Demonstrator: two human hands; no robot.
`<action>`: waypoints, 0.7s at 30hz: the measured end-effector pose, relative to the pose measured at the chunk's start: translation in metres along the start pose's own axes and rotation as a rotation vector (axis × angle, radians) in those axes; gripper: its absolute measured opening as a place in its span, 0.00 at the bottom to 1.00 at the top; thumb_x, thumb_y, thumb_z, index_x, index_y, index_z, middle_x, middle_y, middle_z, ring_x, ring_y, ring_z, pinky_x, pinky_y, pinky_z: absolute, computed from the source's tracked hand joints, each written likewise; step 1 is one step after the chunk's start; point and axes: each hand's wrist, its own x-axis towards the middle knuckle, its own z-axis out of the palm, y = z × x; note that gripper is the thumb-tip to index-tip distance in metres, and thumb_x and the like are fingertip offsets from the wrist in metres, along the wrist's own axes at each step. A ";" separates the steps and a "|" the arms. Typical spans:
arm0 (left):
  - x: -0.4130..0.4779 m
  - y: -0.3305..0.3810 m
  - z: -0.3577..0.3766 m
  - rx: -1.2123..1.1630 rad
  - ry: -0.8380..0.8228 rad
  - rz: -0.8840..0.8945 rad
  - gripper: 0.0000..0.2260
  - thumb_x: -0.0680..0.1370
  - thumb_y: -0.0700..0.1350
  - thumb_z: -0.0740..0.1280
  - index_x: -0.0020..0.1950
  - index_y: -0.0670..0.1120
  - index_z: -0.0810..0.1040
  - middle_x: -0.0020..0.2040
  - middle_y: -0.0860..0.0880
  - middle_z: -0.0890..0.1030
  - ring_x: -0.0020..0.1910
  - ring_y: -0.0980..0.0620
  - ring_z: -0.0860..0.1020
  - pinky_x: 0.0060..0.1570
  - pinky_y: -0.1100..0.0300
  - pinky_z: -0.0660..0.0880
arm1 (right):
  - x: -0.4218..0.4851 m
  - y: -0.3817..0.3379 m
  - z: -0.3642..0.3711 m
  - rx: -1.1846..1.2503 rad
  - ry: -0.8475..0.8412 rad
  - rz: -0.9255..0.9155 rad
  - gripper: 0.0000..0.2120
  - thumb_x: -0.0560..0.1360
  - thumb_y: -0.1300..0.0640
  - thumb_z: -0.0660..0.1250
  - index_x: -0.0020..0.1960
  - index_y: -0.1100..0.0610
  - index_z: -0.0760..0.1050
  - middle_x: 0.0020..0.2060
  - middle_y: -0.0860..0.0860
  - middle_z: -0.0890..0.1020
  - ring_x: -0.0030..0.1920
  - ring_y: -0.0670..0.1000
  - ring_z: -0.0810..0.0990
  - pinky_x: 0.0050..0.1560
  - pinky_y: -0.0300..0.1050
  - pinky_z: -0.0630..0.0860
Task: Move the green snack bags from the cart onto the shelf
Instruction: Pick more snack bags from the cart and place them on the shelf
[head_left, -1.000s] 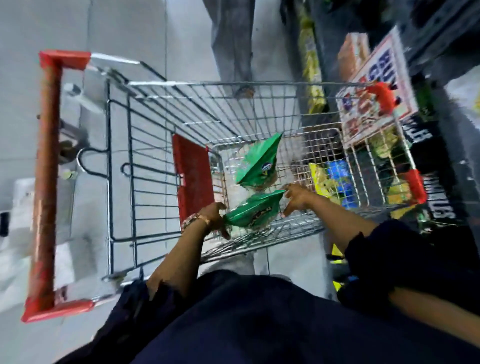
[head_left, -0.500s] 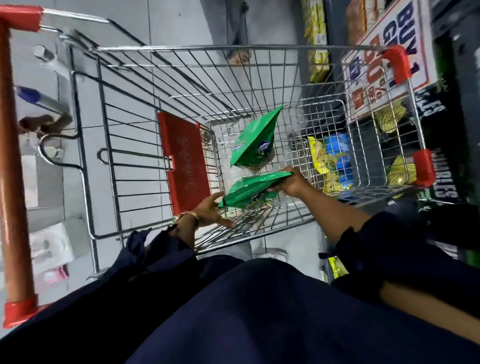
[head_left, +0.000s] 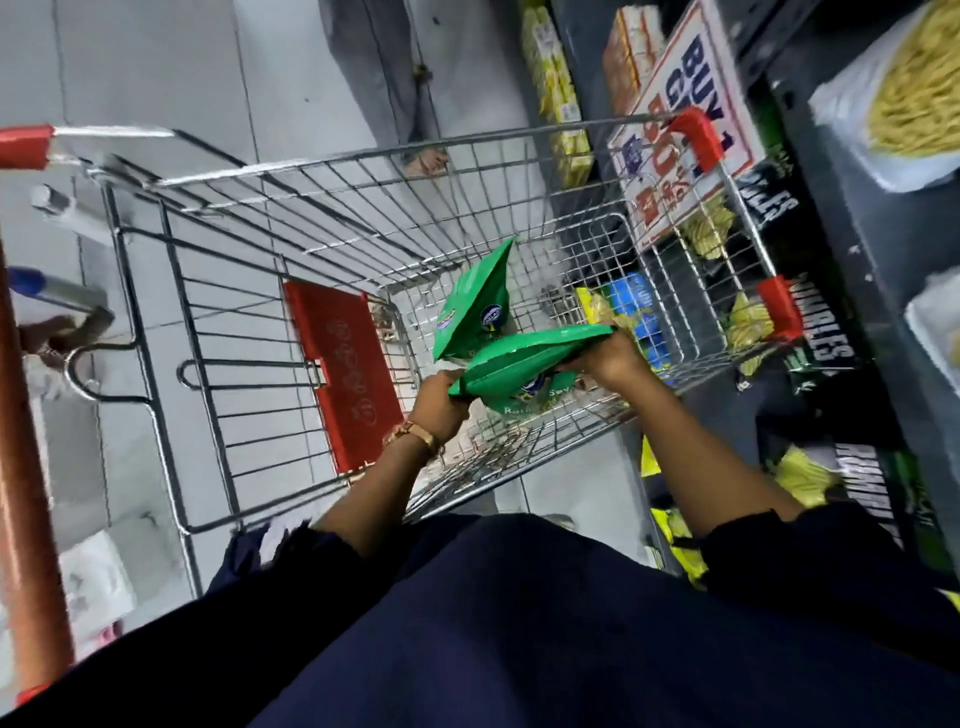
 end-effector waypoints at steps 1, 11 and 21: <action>-0.004 0.009 0.000 -0.039 0.007 0.019 0.08 0.77 0.34 0.65 0.52 0.32 0.80 0.49 0.30 0.83 0.45 0.35 0.83 0.47 0.40 0.81 | -0.009 0.000 -0.008 0.007 0.046 -0.025 0.26 0.66 0.74 0.74 0.62 0.75 0.71 0.62 0.67 0.78 0.62 0.61 0.78 0.60 0.44 0.75; -0.063 0.143 -0.010 -0.190 0.338 0.549 0.15 0.77 0.41 0.61 0.35 0.33 0.75 0.30 0.37 0.77 0.32 0.48 0.72 0.32 0.57 0.63 | -0.129 -0.019 -0.087 0.177 0.556 -0.377 0.07 0.68 0.73 0.72 0.33 0.68 0.77 0.28 0.52 0.84 0.28 0.48 0.80 0.33 0.39 0.77; -0.118 0.290 0.017 -0.152 0.110 1.209 0.17 0.78 0.36 0.63 0.37 0.58 0.69 0.31 0.62 0.72 0.31 0.67 0.70 0.33 0.72 0.62 | -0.274 0.004 -0.172 0.390 1.028 -0.573 0.17 0.64 0.47 0.77 0.28 0.57 0.76 0.22 0.49 0.74 0.29 0.43 0.73 0.26 0.53 0.75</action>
